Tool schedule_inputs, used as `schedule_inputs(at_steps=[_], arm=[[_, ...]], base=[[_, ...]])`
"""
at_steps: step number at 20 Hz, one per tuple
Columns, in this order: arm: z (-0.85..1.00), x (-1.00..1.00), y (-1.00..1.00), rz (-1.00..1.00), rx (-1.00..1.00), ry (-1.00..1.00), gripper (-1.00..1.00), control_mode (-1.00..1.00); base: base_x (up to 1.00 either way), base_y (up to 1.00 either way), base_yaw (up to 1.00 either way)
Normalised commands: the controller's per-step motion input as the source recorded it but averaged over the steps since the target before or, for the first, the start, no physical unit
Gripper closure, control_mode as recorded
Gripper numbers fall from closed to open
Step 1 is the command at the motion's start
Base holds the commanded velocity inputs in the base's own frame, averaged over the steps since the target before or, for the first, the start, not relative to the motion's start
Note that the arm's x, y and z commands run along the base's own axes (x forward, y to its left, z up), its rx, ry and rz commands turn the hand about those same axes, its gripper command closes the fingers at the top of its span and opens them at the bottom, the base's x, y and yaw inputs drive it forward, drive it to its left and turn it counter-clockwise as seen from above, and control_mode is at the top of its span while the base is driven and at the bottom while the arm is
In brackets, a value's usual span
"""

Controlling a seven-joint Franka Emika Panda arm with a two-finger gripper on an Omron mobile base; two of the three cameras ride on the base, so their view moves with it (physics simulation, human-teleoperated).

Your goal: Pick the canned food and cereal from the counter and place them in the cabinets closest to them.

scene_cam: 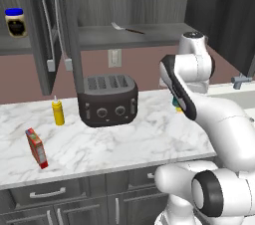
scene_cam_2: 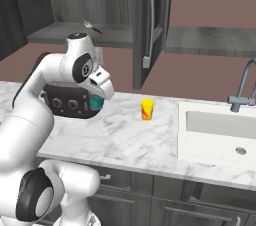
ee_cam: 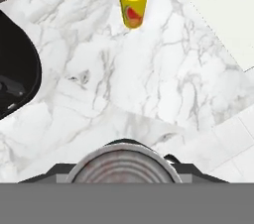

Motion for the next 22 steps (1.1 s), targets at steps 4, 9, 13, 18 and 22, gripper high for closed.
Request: schedule_inputs(at_steps=[4, 9, 13, 18, 22], arm=[[0.67, 0.00, 0.00, -0.11, 0.00, -0.05, 1.00, -1.00], [0.70, 0.00, 0.02, -0.11, 0.00, -0.04, 1.00, -1.00], [0.73, 0.00, 0.05, -0.10, 0.00, -0.04, 1.00, -1.00], [0.67, 0.00, 0.09, -0.10, 0.00, -0.11, 1.00, -1.00], [0.63, 0.01, 0.10, -0.08, 0.00, -0.12, 1.00, -1.00]], base=[[0.00, 0.00, 0.00], [0.00, 0.00, 0.00], [0.00, 0.00, 0.00], [0.00, 0.00, 0.00], [0.00, 0.00, 0.00]])
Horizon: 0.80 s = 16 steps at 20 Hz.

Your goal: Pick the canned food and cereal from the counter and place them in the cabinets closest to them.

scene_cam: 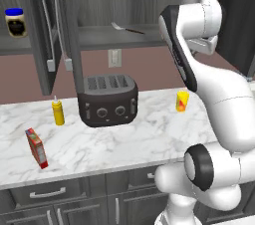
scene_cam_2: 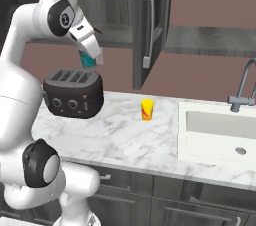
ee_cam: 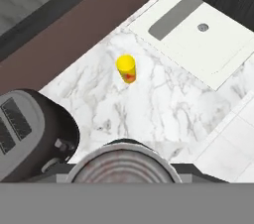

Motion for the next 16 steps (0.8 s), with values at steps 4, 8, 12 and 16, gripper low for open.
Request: schedule_inputs(at_steps=[4, 8, 12, 16], arm=[[0.61, 0.07, 0.08, -0.05, 0.00, -0.14, 1.00, -1.00], [0.39, 0.16, -0.01, -0.03, 0.00, -0.08, 1.00, -1.00], [0.24, 0.17, -0.11, 0.01, 0.01, -0.08, 1.00, -1.00], [0.26, 0.26, -0.09, 0.02, 0.01, -0.12, 1.00, -1.00]], base=[[0.00, 0.00, 0.00], [0.00, 0.00, 0.00], [0.00, 0.00, 0.00], [0.00, 0.00, 0.00]])
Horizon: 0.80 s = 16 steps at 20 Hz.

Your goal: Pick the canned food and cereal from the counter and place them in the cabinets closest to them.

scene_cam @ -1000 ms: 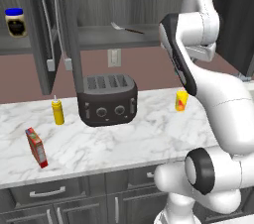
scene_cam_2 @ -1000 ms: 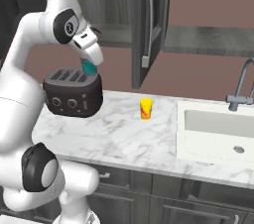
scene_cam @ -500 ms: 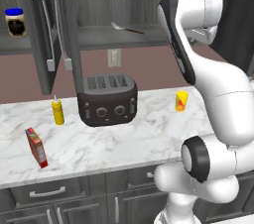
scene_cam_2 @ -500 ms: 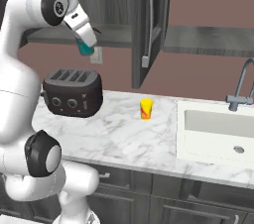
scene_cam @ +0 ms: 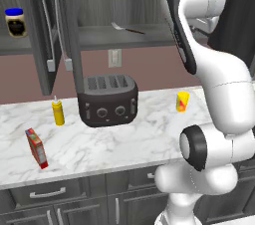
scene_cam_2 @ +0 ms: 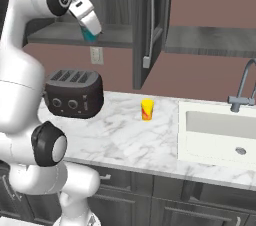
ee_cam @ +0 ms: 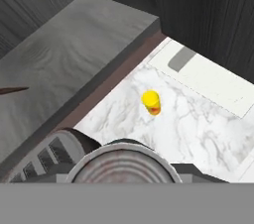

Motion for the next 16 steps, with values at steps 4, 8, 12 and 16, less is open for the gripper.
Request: schedule_inputs(at_steps=[4, 8, 12, 16], arm=[[0.21, 0.36, -0.02, 0.01, 0.00, -0.10, 1.00, -1.00], [0.03, 0.37, 0.00, 0.02, 0.00, -0.03, 1.00, -1.00], [0.00, 0.41, 0.00, 0.05, 0.00, 0.00, 1.00, -1.00], [0.00, 0.51, -0.03, 0.07, 0.00, 0.00, 1.00, -1.00]], base=[[0.00, 0.00, 0.00], [0.00, 0.00, 0.00], [0.00, 0.00, 0.00], [0.00, 0.00, 0.00]])
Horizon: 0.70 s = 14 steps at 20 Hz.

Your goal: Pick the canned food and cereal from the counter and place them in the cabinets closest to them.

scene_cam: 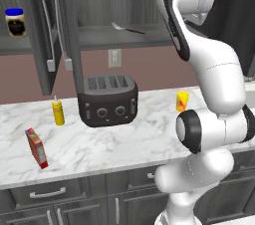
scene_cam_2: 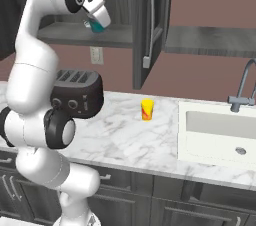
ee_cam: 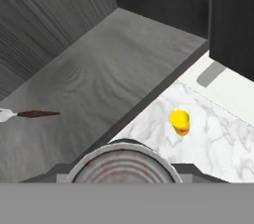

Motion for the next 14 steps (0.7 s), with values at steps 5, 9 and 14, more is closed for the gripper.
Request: schedule_inputs(at_steps=[5, 9, 14], arm=[[-0.07, 0.45, -0.03, 0.07, 0.00, 0.00, 1.00, -1.00], [-0.16, 0.39, -0.07, 0.08, 0.00, 0.01, 1.00, -1.00], [-0.08, 0.46, -0.04, 0.07, 0.00, 0.00, 1.00, -1.00]], base=[[0.00, 0.00, 0.00], [0.00, 0.00, 0.00], [0.00, 0.00, 0.00]])
